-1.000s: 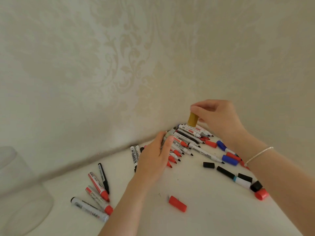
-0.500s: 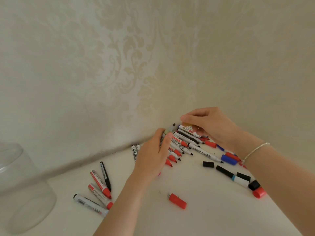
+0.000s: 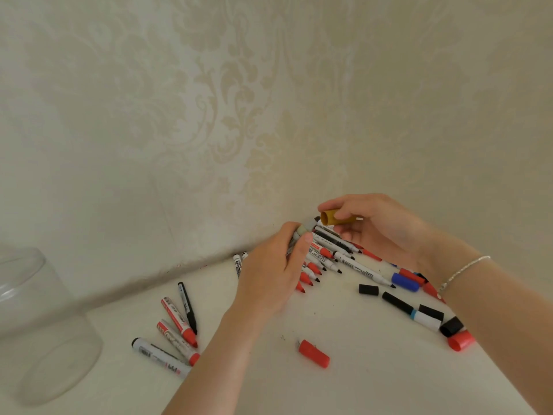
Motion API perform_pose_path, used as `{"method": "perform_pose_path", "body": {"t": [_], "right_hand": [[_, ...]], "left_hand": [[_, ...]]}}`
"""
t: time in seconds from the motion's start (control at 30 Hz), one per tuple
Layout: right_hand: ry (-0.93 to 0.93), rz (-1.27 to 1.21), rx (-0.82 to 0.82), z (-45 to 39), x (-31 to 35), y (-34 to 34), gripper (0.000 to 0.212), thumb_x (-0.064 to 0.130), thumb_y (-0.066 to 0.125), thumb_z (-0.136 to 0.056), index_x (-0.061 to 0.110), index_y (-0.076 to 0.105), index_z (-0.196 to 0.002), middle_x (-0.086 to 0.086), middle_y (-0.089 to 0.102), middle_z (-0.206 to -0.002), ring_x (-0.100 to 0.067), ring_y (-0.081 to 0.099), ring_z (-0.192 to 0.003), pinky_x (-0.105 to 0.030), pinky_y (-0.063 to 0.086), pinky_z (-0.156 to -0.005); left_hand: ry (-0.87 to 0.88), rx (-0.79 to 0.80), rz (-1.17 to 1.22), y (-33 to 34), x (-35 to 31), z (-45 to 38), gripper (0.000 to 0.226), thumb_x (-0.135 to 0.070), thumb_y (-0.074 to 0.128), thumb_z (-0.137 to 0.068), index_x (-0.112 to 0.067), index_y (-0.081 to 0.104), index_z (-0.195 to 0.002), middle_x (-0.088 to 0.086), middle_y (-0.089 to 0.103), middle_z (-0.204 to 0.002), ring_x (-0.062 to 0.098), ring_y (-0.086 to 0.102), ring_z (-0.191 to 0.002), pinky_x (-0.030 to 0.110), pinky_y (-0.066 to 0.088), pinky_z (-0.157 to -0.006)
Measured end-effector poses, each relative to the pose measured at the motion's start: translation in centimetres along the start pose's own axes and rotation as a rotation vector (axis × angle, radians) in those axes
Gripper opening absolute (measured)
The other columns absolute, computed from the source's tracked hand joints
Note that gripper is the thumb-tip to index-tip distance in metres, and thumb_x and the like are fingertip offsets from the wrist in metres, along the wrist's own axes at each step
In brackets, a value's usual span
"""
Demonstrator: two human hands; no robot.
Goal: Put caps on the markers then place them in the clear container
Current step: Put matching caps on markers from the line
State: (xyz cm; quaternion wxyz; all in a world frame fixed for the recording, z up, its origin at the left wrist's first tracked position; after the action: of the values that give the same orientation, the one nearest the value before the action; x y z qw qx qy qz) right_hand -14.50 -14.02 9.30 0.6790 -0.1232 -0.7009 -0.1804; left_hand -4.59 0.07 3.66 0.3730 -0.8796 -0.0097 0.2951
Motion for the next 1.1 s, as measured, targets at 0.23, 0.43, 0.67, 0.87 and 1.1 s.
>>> {"method": "perform_pose_path", "body": {"t": [0.23, 0.43, 0.67, 0.87, 1.1], "right_hand": [[-0.131, 0.250, -0.046, -0.2, -0.1, 0.8, 0.021, -0.004, 0.067, -0.080, 0.010, 0.067, -0.095, -0.010, 0.068, -0.087, -0.018, 0.064, -0.075, -0.024, 0.054, -0.070], [-0.222, 0.682, -0.047, -0.3, 0.8, 1.7, 0.017, 0.018, 0.073, -0.080, 0.016, 0.070, -0.097, -0.004, 0.072, -0.087, -0.010, 0.067, -0.068, -0.013, 0.054, -0.064], [-0.158, 0.845, -0.164, -0.9, 1.6, 1.8, 0.050, 0.040, 0.039, -0.099, 0.007, 0.053, -0.063, 0.004, 0.051, -0.040, -0.008, 0.040, -0.031, -0.018, 0.037, -0.040], [-0.252, 1.001, -0.212, -1.1, 0.1, 2.6, 0.046, 0.029, 0.029, -0.101, 0.014, 0.036, -0.059, -0.002, 0.039, -0.057, -0.023, 0.042, -0.062, -0.030, 0.035, -0.060], [-0.248, 1.056, -0.280, -2.4, -0.4, 3.2, 0.042, 0.029, 0.029, -0.100, 0.018, 0.036, -0.061, -0.002, 0.043, -0.063, -0.027, 0.048, -0.070, -0.036, 0.041, -0.066]], "left_hand": [[0.077, 0.040, -0.147, 0.2, -0.4, -0.2, 0.032, -0.057, 0.026, -0.096, -0.038, 0.047, -0.111, -0.016, 0.055, -0.075, -0.002, 0.054, -0.069, 0.015, 0.037, -0.055], [0.052, 0.075, -0.054, 0.3, -0.2, -0.2, 0.031, -0.050, 0.034, -0.097, -0.032, 0.046, -0.120, -0.016, 0.043, -0.057, -0.007, 0.050, -0.054, 0.013, 0.032, -0.047], [0.031, 0.091, 0.105, 0.7, -1.5, -0.3, 0.023, -0.043, 0.037, -0.099, -0.024, 0.048, -0.106, -0.012, 0.042, -0.052, -0.002, 0.047, -0.045, 0.014, 0.032, -0.046], [-0.064, 0.112, 0.222, 1.9, -1.4, -0.4, 0.021, -0.046, 0.046, -0.096, -0.031, 0.045, -0.081, 0.006, 0.065, -0.070, 0.023, 0.063, -0.061, 0.050, 0.052, -0.062], [-0.057, 0.081, 0.128, 2.5, -0.9, -1.4, 0.022, -0.035, 0.043, -0.099, -0.016, 0.045, -0.088, -0.002, 0.054, -0.063, 0.015, 0.052, -0.054, 0.034, 0.047, -0.057]]}}
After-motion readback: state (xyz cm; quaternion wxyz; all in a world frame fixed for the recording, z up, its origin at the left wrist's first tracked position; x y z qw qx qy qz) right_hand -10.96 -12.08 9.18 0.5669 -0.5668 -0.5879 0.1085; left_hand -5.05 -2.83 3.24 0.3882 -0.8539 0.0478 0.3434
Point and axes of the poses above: each hand's wrist, its own z-axis away from the middle knuckle, its own y-axis out of the palm, x = y × z, the point moved 2 cm from there along -z, towards the middle knuckle
